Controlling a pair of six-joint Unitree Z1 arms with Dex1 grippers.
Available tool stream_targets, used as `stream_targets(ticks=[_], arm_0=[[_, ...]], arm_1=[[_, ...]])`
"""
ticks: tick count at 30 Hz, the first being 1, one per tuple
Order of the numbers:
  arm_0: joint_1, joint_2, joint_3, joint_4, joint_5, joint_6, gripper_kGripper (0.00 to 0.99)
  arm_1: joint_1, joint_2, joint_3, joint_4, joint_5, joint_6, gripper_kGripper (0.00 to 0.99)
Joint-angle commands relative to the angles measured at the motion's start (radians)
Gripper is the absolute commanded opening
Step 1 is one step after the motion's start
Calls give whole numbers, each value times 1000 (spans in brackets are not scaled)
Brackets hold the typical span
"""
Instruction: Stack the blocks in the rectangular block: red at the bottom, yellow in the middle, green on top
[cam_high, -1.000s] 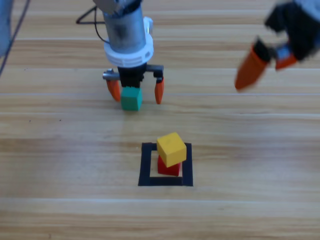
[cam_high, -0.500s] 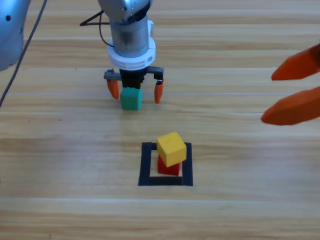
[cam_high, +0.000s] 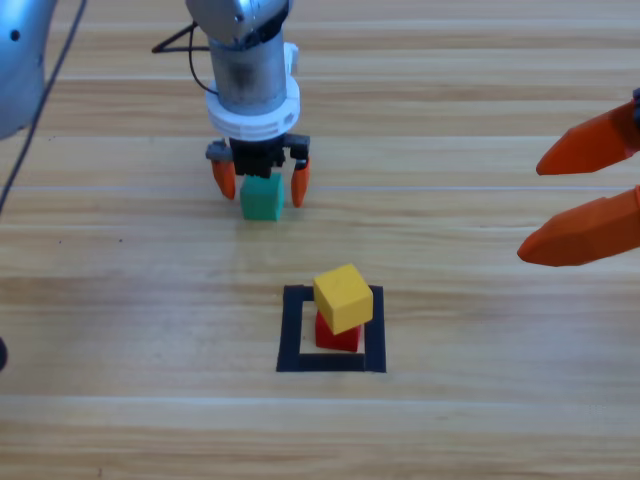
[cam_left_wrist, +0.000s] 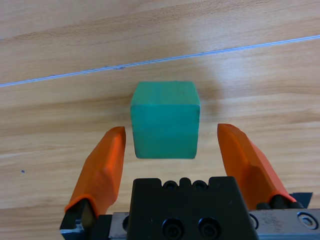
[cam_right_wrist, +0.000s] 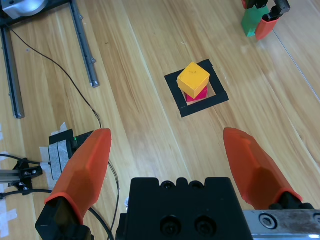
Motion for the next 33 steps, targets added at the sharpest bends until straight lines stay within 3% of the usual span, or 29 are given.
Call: stream_targets(ticks=[1, 5, 7, 13, 14, 24, 33], arm_0=[[17, 90, -16, -5, -11, 6, 765], [17, 102, -28, -5, -12, 2, 756], [17, 108, -39, -3, -14, 3, 637], [20, 82, -37, 1, -9, 20, 34], [20, 70, -34, 3, -9, 20, 0], [-21, -249, 130, 15, -48, -9, 0], [-60, -370, 317, 18, -64, -49, 0]], arm_1=[[-28, 45, 27, -15, 23, -17, 989], [-28, 45, 31, -15, 29, -21, 989], [-28, 44, 31, -15, 34, -21, 989], [-28, 39, 34, -15, 38, -21, 988], [-28, 39, 34, -15, 38, -23, 988], [-28, 37, 37, -15, 43, -21, 986], [-28, 21, 45, -15, 43, -26, 986]])
